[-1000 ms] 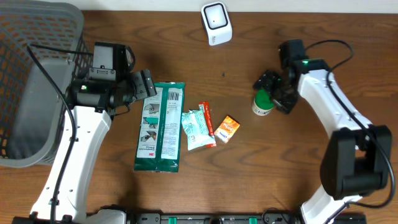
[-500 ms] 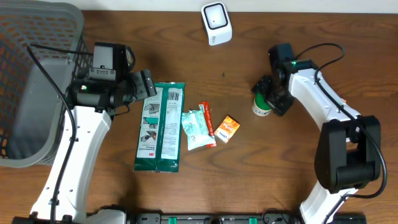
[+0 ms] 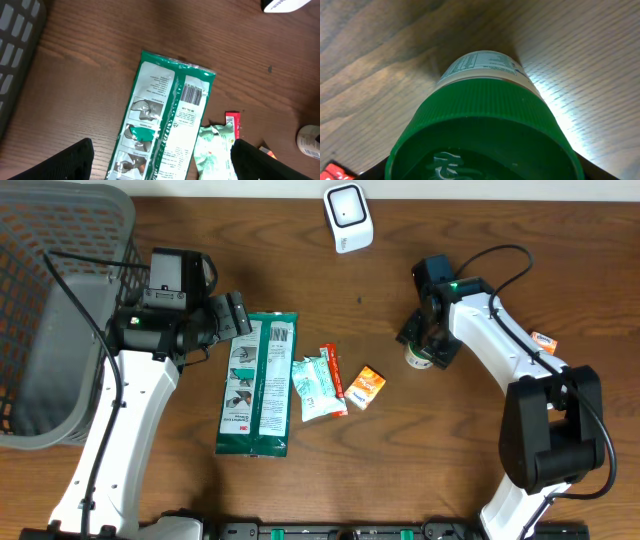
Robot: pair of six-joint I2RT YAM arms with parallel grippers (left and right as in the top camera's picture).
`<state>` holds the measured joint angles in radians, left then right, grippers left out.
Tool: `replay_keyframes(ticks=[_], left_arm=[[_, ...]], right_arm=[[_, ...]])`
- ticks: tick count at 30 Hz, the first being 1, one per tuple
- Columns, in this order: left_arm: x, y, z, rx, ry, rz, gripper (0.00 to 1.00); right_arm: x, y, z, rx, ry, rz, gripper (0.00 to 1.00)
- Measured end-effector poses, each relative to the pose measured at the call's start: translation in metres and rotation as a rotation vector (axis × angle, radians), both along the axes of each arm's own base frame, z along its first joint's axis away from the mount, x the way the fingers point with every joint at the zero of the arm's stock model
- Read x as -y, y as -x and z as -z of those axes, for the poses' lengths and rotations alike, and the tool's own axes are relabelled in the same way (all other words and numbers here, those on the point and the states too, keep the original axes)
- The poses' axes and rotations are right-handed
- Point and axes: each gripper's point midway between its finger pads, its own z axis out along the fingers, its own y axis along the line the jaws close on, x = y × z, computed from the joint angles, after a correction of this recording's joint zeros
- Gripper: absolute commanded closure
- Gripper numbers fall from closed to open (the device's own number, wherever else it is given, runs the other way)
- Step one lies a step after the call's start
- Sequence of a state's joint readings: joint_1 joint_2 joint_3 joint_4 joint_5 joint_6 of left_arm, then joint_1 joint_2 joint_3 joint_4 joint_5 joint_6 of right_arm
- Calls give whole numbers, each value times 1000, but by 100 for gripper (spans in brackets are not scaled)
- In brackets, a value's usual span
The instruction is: Scan the item barcode
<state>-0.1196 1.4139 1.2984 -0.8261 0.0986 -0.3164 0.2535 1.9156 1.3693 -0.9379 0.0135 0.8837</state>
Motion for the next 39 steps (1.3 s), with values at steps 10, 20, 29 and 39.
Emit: replay_keyframes(ticks=[10,20,29,39], left_arm=[[0,0,0,0,0,0,12],[0,0,0,0,0,0,12],[0,0,0,0,0,0,12],[0,0,0,0,0,0,12]], right_arm=[[16,0,-1,-1,102,-145,39],[23,6,-1,-39,160,-431,34],[26,13,-1,-78,176,-571,5],[25,6,-1,-48,173,-529,4]])
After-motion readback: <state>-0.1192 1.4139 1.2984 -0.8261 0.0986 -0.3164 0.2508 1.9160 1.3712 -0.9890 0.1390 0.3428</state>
